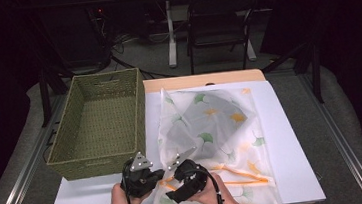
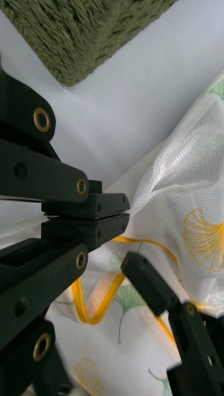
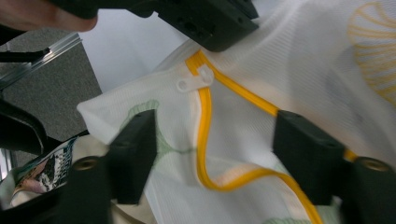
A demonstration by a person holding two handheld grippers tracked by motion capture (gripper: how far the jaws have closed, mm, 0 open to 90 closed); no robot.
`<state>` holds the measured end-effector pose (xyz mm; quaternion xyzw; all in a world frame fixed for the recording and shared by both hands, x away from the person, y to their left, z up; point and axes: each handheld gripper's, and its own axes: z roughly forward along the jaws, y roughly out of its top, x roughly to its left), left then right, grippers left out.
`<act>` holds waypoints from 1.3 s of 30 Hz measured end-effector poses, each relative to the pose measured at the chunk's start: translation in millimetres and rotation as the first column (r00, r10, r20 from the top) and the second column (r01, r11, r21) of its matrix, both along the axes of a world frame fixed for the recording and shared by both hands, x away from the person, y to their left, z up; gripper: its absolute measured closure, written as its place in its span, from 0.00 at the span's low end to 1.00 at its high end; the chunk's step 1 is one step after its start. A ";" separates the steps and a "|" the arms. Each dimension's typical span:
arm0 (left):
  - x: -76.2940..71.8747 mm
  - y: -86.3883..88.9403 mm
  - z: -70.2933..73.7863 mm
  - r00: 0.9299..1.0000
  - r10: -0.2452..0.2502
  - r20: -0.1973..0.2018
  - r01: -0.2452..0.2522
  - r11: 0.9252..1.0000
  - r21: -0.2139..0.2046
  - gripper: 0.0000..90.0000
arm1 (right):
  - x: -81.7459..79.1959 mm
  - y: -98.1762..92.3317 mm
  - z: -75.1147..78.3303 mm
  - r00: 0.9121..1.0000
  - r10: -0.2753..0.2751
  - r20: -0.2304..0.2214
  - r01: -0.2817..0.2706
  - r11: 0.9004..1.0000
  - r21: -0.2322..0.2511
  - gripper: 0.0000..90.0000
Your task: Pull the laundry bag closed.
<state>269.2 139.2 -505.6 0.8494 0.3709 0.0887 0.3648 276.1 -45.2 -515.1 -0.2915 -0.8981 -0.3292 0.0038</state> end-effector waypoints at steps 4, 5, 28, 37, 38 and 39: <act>-1.8 -2.2 1.0 1.000 -0.007 -0.004 0.007 1.000 -0.011 0.99 | 1.6 7.5 -4.2 1.000 -0.020 -0.002 0.020 1.000 -0.007 0.25; -2.2 -2.5 1.2 1.000 -0.009 -0.002 0.009 1.000 -0.010 0.99 | 2.0 8.1 -4.8 1.000 -0.022 0.000 0.022 1.000 -0.004 0.28; -3.8 -3.0 3.5 0.999 -0.033 0.003 0.033 0.999 -0.011 0.99 | 7.2 2.4 -7.4 1.000 0.019 -0.008 -0.019 0.999 0.037 0.86; -3.2 -3.0 2.6 1.000 -0.031 -0.002 0.031 0.999 -0.010 0.98 | 4.7 2.4 -5.2 0.999 0.043 0.002 -0.043 0.998 0.035 0.98; -2.9 -3.0 2.4 0.999 -0.032 -0.005 0.032 0.999 -0.006 0.98 | 4.6 2.2 -4.8 0.999 0.046 0.004 -0.046 0.998 0.033 0.98; -2.7 -2.8 2.3 0.999 -0.031 -0.007 0.031 0.999 -0.008 0.97 | 4.4 2.1 -4.4 0.999 0.050 0.013 -0.051 0.998 0.029 0.98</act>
